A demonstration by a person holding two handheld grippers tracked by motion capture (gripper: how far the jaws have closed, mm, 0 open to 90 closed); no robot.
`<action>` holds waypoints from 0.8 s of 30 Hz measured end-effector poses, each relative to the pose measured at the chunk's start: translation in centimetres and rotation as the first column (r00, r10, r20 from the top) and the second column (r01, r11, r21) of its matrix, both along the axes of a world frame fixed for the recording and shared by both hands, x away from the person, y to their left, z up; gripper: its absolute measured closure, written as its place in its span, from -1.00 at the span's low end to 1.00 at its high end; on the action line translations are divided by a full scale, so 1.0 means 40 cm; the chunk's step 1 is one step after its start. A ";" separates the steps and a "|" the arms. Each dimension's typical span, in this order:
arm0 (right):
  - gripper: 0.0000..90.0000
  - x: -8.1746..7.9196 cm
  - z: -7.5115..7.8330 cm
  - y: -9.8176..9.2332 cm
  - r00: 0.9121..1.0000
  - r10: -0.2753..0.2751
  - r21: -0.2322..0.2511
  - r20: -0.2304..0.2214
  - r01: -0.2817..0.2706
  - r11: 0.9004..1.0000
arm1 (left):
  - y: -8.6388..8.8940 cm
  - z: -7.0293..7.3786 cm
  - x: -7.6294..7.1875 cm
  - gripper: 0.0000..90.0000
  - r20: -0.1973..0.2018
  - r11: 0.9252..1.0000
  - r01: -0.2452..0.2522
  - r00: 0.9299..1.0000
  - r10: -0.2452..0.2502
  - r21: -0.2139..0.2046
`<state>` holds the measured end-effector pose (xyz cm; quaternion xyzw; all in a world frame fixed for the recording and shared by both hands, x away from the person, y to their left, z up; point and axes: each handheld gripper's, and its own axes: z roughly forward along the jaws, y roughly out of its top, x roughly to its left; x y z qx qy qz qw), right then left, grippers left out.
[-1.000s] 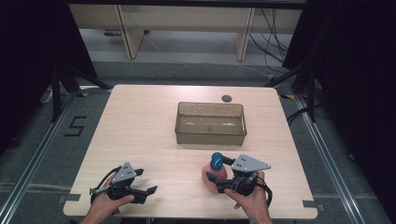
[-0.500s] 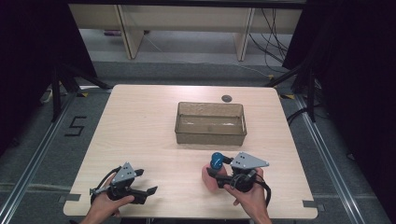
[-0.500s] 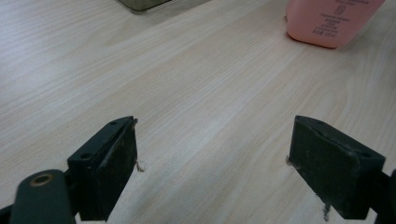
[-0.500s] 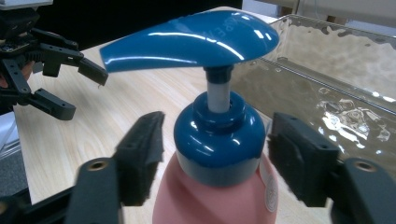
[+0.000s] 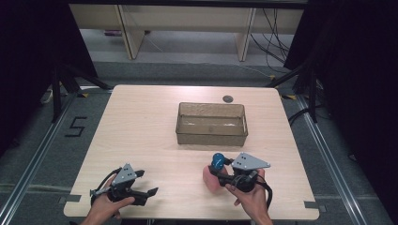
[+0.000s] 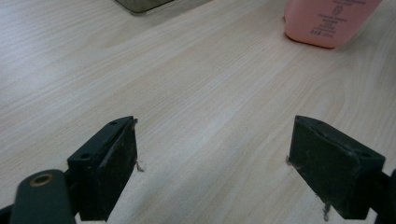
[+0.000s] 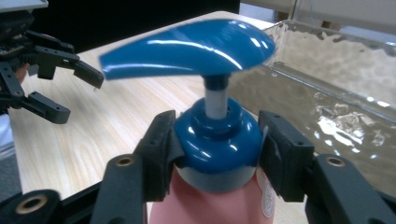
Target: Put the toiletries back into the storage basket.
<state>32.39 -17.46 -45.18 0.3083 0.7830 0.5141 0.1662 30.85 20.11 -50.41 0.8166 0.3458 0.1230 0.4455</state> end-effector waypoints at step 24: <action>0.19 0.011 0.061 0.031 0.999 -0.004 -0.043 0.047 0.006 0.999 | 0.010 -0.004 0.002 -0.67 -0.001 1.000 -0.007 1.000 0.007 -0.015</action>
